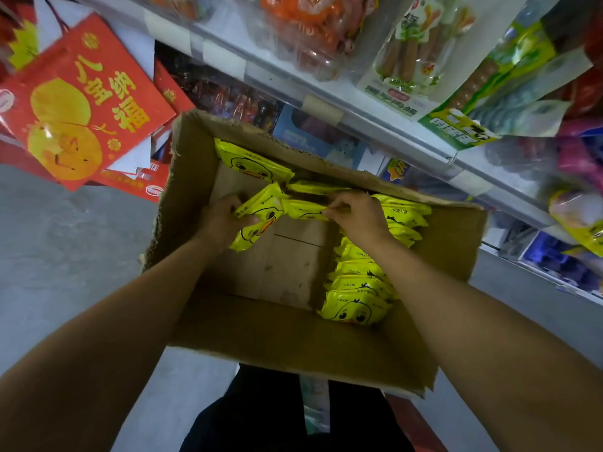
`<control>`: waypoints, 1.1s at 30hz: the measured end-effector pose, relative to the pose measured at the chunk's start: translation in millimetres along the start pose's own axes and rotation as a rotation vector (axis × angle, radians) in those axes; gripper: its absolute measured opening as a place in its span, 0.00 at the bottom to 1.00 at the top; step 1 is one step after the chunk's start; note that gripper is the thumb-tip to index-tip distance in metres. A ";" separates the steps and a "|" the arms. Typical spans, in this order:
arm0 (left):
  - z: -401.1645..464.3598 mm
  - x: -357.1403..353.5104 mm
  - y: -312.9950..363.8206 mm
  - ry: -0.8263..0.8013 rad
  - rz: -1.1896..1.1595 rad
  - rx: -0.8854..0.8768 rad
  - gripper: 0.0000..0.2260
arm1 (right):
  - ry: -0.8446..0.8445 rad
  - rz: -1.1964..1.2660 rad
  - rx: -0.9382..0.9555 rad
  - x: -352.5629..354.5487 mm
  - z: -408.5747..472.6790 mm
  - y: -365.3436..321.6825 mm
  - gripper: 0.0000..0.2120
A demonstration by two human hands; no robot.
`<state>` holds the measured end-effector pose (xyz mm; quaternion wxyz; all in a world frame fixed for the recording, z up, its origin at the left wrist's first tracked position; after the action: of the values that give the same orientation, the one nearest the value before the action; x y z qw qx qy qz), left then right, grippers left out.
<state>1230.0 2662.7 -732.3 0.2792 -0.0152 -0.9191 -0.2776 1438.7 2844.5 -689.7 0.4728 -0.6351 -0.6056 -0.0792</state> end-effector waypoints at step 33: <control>-446.5 -192.5 390.2 -0.289 -0.463 -0.512 0.11 | 0.597 1.270 0.100 360.5 -385.9 231.8 0.18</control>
<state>1689.2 2785.4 -328.8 0.0634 0.0849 -0.8290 -0.5491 1908.1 2868.0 -355.5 0.6022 -0.7945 0.0353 0.0694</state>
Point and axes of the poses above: each hand's wrist, its own z-axis towards the middle knuckle, its own x-axis out of the back of the hand, y = z × x, the point moved 7 cm from there along z, towards the middle knuckle, and after that the axes turned 1 degree about y, right-handed, at the moved point
